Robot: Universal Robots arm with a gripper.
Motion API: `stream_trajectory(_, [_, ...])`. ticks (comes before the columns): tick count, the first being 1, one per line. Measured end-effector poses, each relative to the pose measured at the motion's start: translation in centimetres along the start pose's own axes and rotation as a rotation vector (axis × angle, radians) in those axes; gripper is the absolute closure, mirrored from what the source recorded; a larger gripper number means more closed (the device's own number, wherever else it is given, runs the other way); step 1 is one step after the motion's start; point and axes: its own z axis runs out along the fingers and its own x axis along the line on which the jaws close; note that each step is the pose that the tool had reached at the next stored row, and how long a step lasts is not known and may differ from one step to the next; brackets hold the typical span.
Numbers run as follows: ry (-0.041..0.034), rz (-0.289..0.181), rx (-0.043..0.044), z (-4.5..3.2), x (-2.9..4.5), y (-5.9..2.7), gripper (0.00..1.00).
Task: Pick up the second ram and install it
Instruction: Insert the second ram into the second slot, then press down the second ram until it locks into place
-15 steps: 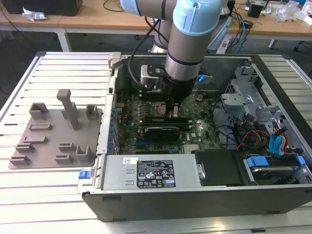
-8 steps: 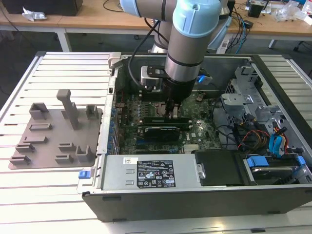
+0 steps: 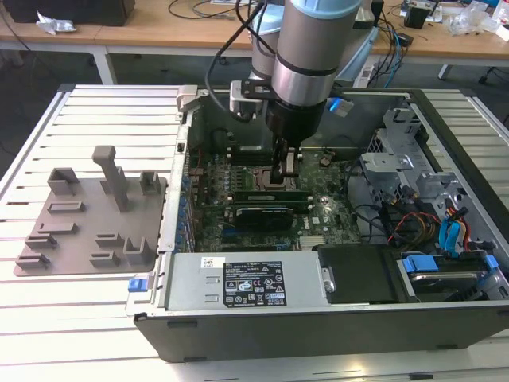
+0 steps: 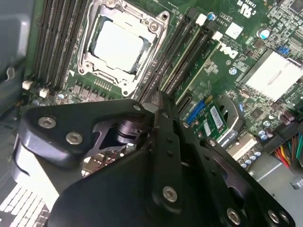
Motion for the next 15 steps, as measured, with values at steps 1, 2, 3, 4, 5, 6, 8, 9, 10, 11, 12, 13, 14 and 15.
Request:
stream_trajectory(1, [-0.0005,0.0,0.0002,0.01,0.0,0.01,0.9])
stream_trajectory(2, [-0.0003,0.0,0.0001,0.0,0.0,0.01,0.9])
stream_trajectory(3, [-0.0002,0.0,0.0,0.0,0.0,0.01,0.9])
stream_trajectory(4, [-0.0002,0.0,0.0,0.0,0.0,0.01,0.9])
stream_trajectory(5, [-0.0002,0.0,0.0001,0.0,0.0,0.01,0.9])
stream_trajectory(6, [-0.0003,0.0,0.0,0.0,0.0,0.01,0.9])
stream_trajectory(8, [-0.0002,0.0,0.0001,-0.01,0.0,0.01,0.9])
stream_trajectory(9, [-0.0003,0.0,0.0001,-0.01,0.0,0.01,0.9])
stream_trajectory(10, [-0.0001,0.0,-0.0013,0.09,-0.01,-0.39,0.9])
stream_trajectory(11, [0.0001,0.0,-0.0062,0.61,-0.02,-1.48,0.9])
stream_trajectory(12, [0.0,0.001,-0.0073,1.07,-0.03,-2.27,0.9])
stream_trajectory(13, [0.0,0.001,-0.0078,1.24,-0.03,-2.63,0.9])
stream_trajectory(14, [0.0001,0.0,-0.0085,1.39,-0.04,-3.03,0.9])
stream_trajectory(15, [0.0001,0.001,-0.0105,1.84,-0.06,-4.04,0.9])
